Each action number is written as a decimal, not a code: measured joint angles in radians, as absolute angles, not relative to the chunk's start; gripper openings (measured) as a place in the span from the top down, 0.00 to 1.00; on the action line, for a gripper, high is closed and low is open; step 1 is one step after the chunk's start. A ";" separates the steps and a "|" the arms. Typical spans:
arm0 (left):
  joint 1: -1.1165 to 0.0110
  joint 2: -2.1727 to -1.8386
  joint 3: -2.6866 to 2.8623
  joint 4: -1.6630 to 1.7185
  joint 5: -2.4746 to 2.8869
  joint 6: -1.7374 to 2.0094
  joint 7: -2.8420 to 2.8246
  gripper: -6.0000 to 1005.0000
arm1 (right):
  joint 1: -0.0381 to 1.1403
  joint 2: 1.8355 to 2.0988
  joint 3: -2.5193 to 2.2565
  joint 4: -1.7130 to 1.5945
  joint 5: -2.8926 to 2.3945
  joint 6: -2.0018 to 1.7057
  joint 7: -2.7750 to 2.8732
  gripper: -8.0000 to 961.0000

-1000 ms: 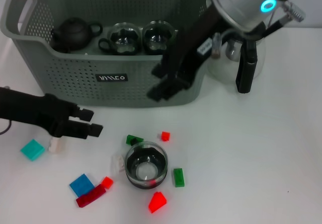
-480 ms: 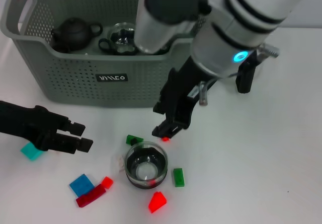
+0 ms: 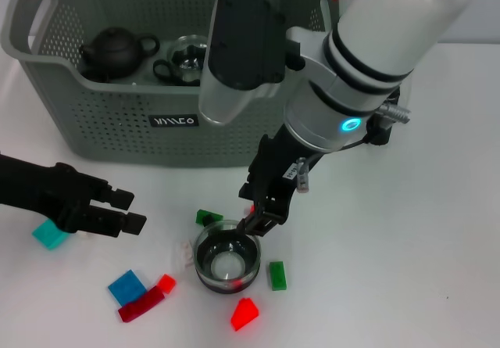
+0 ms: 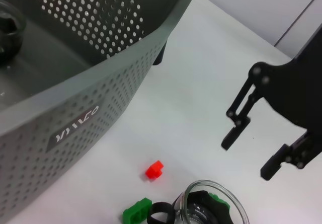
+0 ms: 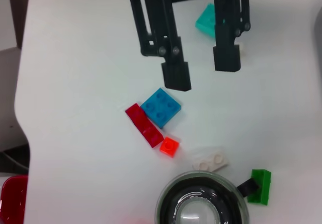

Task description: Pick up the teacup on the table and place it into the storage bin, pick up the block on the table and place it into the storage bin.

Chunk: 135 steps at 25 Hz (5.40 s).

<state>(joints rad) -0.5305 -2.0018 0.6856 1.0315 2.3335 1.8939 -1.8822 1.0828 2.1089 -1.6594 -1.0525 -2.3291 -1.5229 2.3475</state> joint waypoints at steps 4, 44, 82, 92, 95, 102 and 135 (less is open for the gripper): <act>-0.533 -2.004 0.686 1.028 2.333 1.890 -1.882 0.43 | 1.087 2.110 -1.676 -1.019 -2.328 -1.492 2.349 0.49; -0.527 -2.019 0.686 1.023 2.333 1.851 -1.882 0.43 | 1.107 2.121 -1.935 -0.814 -2.204 -1.147 2.348 0.51; -0.528 -2.020 0.686 1.008 2.333 1.820 -1.881 0.43 | 1.064 2.122 -2.016 -0.798 -2.205 -1.038 2.313 0.53; -0.525 -2.020 0.686 1.008 2.333 1.813 -1.882 0.43 | 1.065 2.119 -2.013 -0.801 -2.207 -1.042 2.329 0.87; -0.525 -2.020 0.687 1.008 2.333 1.813 -1.882 0.43 | 1.064 2.118 -2.011 -0.803 -2.206 -1.042 2.333 0.92; -0.523 -2.020 0.686 1.008 2.333 1.813 -1.881 0.43 | 1.056 2.110 -1.997 -0.863 -2.201 -1.078 2.355 0.93; -0.523 -2.012 0.684 0.984 2.326 1.775 -1.875 0.43 | 0.959 2.100 -1.524 -1.457 -2.565 -1.409 2.517 0.93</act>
<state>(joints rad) -0.5229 -2.0121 0.6842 0.9837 2.3257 1.7747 -1.8749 0.9586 2.1002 -1.5236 -1.4568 -2.5652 -1.4086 2.5167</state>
